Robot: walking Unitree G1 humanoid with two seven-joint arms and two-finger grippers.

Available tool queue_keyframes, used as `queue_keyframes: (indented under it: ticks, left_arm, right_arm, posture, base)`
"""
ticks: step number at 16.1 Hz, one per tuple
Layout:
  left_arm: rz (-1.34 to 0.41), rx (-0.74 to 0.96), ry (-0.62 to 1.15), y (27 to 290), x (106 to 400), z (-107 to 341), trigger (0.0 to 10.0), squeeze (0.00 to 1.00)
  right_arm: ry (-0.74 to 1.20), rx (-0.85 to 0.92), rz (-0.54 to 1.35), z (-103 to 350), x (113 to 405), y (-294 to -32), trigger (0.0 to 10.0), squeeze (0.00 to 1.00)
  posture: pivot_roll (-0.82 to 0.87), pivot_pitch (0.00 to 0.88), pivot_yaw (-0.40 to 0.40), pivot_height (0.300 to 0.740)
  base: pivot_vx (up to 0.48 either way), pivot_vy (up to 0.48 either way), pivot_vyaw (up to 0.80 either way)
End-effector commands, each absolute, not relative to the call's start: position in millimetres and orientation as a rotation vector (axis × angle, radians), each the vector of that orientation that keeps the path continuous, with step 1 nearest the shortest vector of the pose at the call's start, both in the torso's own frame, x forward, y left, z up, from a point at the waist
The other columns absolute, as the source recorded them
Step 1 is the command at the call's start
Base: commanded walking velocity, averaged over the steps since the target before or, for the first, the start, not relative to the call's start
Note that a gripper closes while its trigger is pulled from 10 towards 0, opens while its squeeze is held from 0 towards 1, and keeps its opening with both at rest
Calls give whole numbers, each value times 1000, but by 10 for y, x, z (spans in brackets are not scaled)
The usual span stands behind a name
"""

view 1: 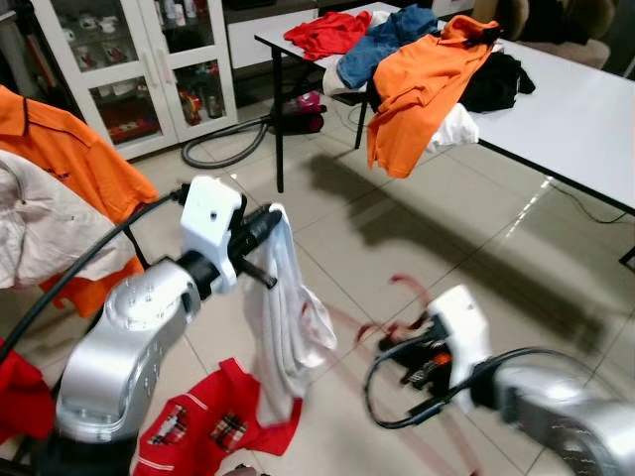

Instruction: Hang hanger

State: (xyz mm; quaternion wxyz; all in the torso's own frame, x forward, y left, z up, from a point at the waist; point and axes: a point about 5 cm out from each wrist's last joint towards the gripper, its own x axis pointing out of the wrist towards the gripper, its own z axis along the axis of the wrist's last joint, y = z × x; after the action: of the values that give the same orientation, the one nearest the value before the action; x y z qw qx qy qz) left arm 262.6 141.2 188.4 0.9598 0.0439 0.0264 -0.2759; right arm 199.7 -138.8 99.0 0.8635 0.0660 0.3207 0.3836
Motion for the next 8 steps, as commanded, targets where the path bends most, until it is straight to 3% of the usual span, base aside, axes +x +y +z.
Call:
queue_keyframes:
  ticks: [1,5,8]
  left_arm:
    - [-562,86,33,1396,2567,1954,10000,0]
    - [-555,68,74,1422,2417,1937,10000,0]
    - [-572,76,86,1421,2398,1929,10000,0]
  right_arm:
    - [714,130,803,923,1998,-1395,10000,0]
    - [810,127,666,713,2064,-1455,10000,0]
    - [844,225,584,595,2097,-1476,10000,0]
  posture:
    - [-171,10,-32,740]
    - [-170,14,-23,740]
    - [-169,17,-18,740]
  base:
    - [0,0,0]
    - [0,0,0]
    - [0,0,0]
